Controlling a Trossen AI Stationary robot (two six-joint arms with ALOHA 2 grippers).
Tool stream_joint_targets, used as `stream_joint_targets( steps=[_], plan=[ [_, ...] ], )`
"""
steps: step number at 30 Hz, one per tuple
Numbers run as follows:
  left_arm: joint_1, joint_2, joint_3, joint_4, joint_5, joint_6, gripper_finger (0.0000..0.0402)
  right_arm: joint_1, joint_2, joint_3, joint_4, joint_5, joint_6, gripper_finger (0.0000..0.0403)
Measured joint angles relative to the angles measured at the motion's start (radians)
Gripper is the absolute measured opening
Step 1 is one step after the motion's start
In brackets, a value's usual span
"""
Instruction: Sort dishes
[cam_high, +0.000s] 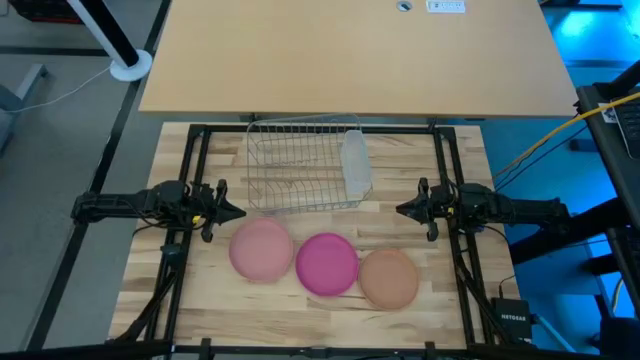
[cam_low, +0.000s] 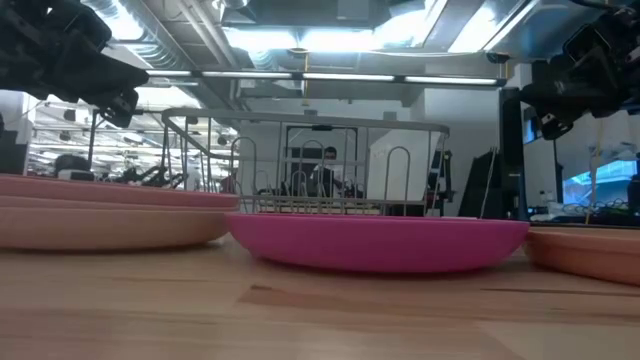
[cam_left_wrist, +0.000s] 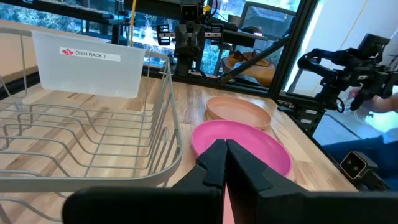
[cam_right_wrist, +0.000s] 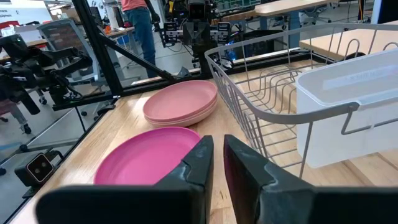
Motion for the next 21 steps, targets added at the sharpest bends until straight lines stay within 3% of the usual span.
stream_joint_targets(
  steps=[9,21],
  plan=[
    [0.001,0.0,-0.007,0.042,-0.026,0.087,0.0,0.0,0.0,-0.001,0.011,0.0,0.0,0.0044],
    [0.001,-0.001,-0.003,0.586,-0.029,0.099,0.0,0.0,-0.001,-0.005,0.076,-0.001,0.0,0.0044]
  ],
)
